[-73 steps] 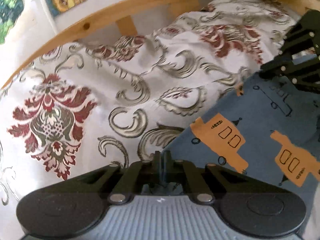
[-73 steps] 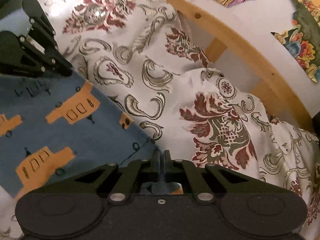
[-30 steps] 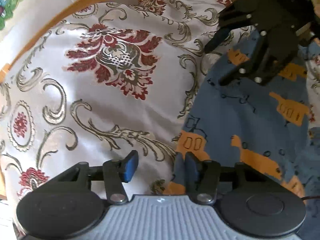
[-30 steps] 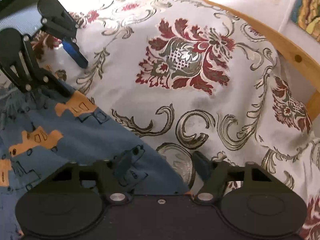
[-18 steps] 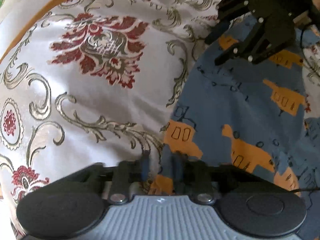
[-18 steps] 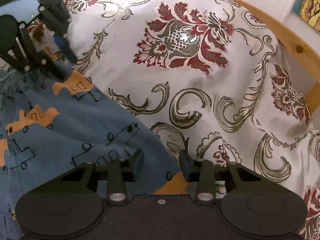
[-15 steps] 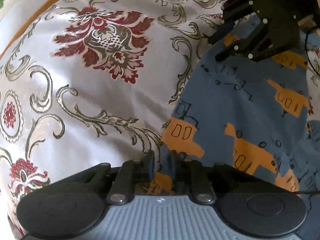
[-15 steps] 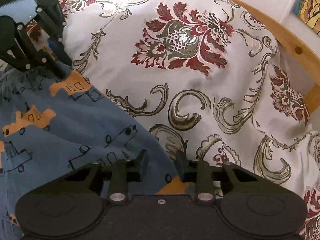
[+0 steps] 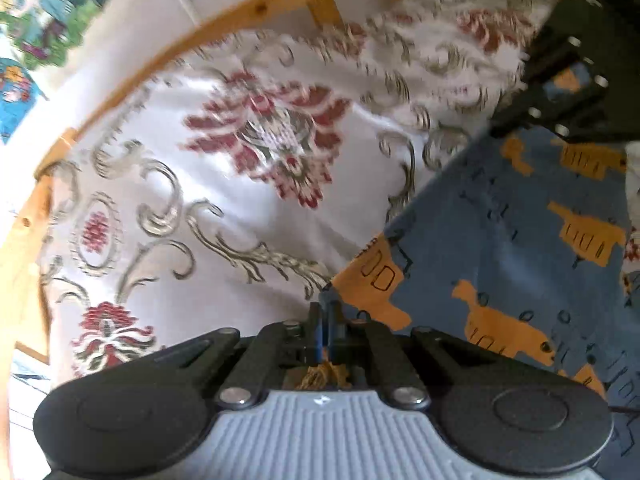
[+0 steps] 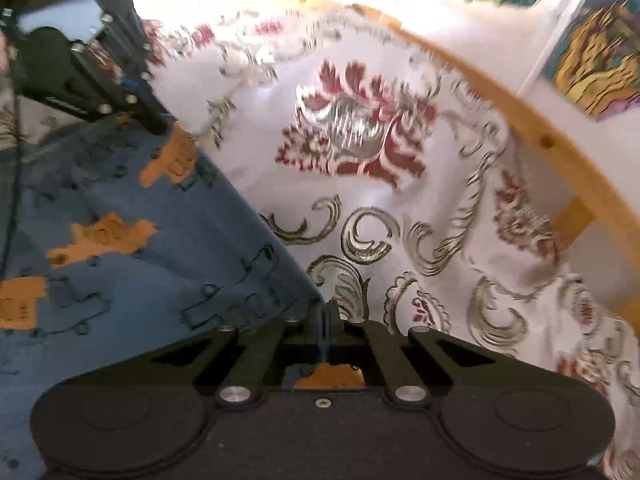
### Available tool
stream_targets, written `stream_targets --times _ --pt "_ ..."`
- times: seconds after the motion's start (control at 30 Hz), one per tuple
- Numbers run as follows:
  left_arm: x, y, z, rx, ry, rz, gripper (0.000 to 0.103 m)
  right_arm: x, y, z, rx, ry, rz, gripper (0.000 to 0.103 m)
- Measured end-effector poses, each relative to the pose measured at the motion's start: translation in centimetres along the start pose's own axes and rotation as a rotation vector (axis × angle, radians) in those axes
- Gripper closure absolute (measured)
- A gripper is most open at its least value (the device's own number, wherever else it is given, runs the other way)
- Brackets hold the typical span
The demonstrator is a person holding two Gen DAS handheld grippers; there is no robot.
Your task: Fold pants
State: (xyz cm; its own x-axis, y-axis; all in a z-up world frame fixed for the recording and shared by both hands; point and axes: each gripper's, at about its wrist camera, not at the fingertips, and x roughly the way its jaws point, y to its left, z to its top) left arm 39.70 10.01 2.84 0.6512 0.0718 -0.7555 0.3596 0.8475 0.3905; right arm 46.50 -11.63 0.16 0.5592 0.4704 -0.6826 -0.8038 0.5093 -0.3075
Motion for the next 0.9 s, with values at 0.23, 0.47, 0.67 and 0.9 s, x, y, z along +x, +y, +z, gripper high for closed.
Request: stream_targets --times 0.23,0.47,0.67,0.9 --pt "-5.9 -2.4 -2.2 0.040 -0.188 0.066 0.101 -8.4 3.8 -2.4 -0.019 -0.091 -0.066 0.103" --pt "-11.5 -7.1 -6.2 0.155 -0.286 0.090 0.101 -16.0 10.8 -5.0 -0.061 -0.067 -0.066 0.103" --pt "-13.0 -11.6 -10.6 0.278 -0.220 0.083 0.101 -20.1 18.3 -8.0 -0.026 -0.013 -0.096 0.103" --pt "-12.1 -14.6 -14.4 0.300 -0.116 0.101 0.101 -18.9 24.9 -10.8 0.060 0.020 -0.159 0.103"
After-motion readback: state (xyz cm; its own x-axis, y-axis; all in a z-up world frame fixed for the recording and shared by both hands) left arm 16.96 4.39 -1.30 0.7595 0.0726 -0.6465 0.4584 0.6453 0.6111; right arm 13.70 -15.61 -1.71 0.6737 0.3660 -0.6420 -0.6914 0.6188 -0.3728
